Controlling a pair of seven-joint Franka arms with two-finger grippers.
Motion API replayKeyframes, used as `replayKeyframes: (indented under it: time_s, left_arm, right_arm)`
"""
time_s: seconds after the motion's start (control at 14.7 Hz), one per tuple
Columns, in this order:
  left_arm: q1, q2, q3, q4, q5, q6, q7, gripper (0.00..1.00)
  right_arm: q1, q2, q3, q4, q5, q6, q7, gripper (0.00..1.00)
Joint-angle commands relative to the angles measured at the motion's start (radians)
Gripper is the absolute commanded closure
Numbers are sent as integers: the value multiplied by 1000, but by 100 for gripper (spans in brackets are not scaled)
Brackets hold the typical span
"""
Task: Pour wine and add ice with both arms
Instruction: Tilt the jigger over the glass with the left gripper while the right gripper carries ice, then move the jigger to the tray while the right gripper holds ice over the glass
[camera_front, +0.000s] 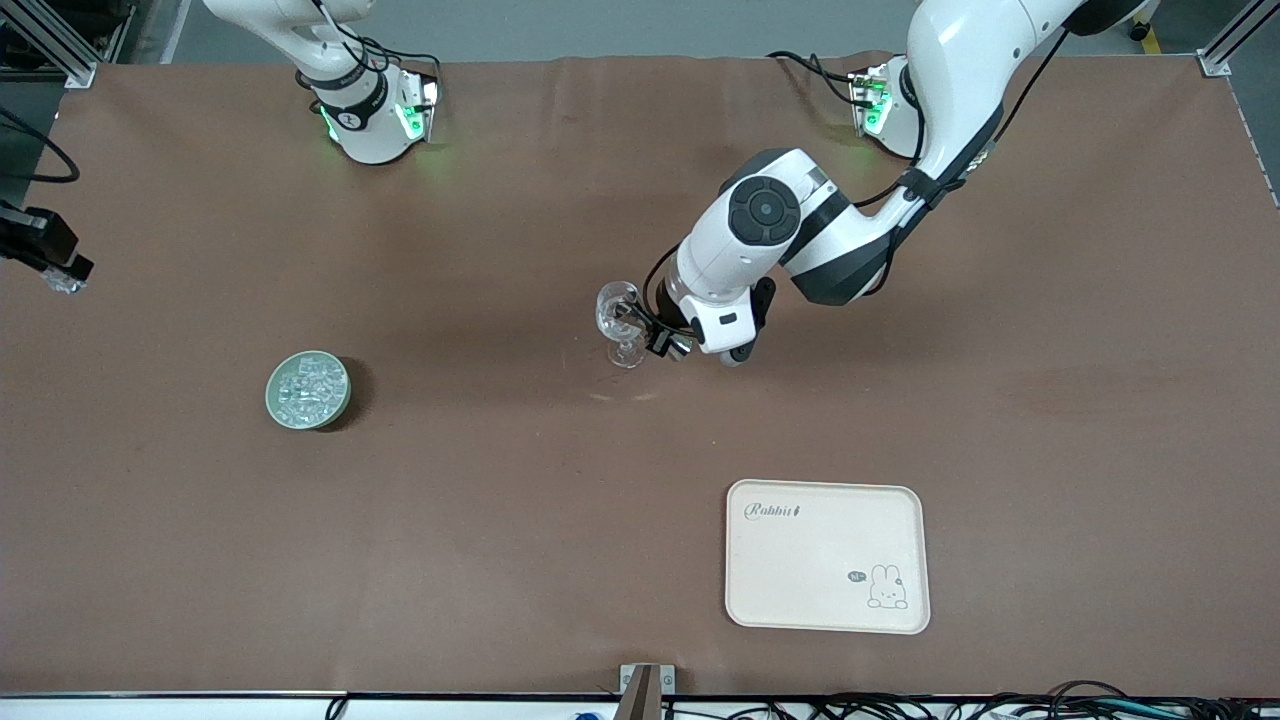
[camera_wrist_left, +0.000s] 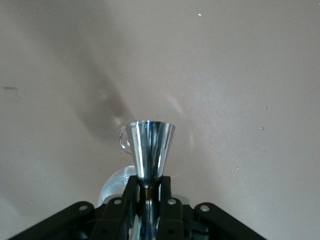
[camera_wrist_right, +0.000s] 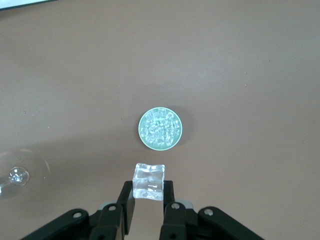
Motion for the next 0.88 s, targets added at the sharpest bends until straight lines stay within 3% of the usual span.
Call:
replayKeyframes:
  time_s: [0.0, 0.48, 0.81]
  left_arm:
    - [0, 5, -16, 14, 25, -11, -16, 99]
    - [13, 0, -43, 17, 89, -69, -22, 100]
    - [39, -20, -51, 17, -21, -73, -2, 100]
  right_arm:
    - [-2, -36, 8, -76, -3, 35, 11, 99]
    - [-1, -36, 10, -76, 3, 43, 11, 99]
    - [-1, -36, 10, -75, 2, 38, 7, 99]
